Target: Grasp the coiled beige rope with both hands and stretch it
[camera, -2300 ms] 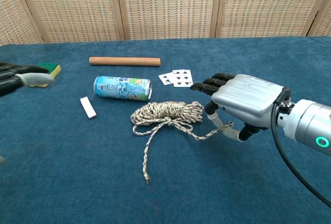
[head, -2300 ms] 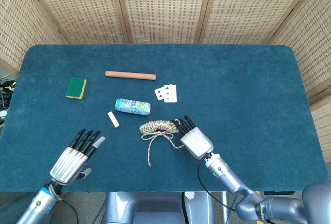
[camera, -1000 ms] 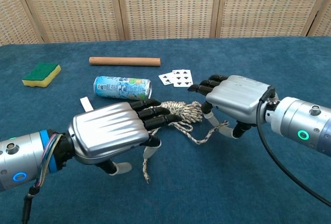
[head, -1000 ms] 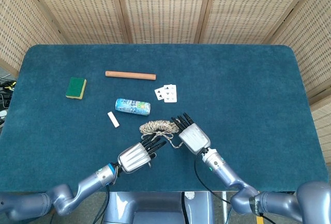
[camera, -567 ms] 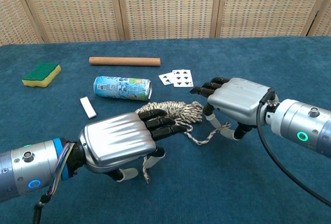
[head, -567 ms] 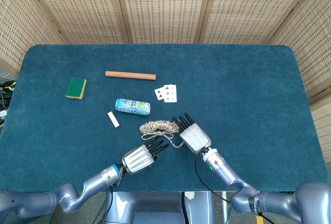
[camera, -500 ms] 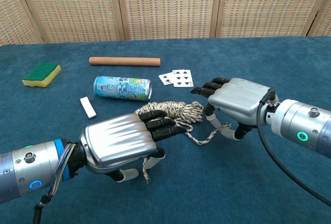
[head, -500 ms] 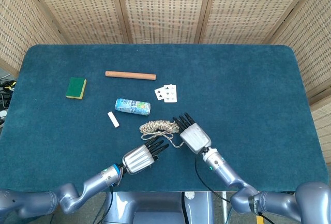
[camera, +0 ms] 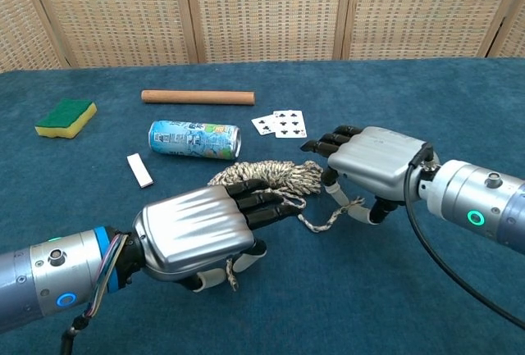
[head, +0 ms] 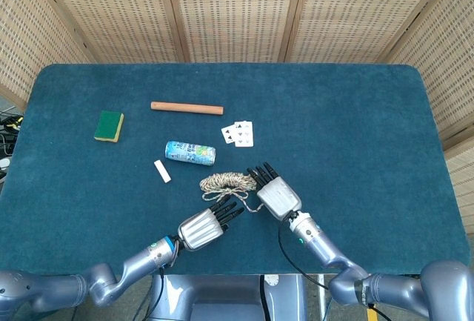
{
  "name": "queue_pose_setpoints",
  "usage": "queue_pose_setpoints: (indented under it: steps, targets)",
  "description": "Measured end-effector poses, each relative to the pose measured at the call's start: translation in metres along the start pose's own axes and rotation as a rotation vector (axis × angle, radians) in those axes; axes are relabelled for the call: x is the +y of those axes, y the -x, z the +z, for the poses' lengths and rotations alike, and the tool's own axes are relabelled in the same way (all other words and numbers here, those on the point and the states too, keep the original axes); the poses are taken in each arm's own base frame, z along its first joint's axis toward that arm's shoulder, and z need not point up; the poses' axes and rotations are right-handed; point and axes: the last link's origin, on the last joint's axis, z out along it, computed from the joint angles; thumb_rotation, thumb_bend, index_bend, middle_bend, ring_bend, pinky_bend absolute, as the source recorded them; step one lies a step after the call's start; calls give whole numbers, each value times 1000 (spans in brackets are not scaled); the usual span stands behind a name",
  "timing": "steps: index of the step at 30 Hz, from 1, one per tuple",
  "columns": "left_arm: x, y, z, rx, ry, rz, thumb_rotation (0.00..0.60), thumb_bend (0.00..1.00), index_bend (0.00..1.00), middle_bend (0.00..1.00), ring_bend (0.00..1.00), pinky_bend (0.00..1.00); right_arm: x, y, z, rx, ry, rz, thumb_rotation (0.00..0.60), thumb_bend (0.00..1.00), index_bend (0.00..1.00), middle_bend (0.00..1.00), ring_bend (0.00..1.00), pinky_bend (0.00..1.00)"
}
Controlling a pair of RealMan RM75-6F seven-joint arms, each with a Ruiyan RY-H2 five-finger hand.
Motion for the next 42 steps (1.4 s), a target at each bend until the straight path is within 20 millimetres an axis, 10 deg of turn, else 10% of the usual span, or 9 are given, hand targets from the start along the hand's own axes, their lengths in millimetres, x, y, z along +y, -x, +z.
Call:
queue_pose_setpoints:
  steps: [30,42]
  targets:
    - [8,0,4,-22,-4,22,600,455,651,0,0,0,4,2,-3,-2,2,9,600,431,650,0,0,0]
    - [-19,-3,-14,-14,-94,22,600,473,661,0,0,0,14,-2,-6,27,30,3,600,432,656,0,0,0]
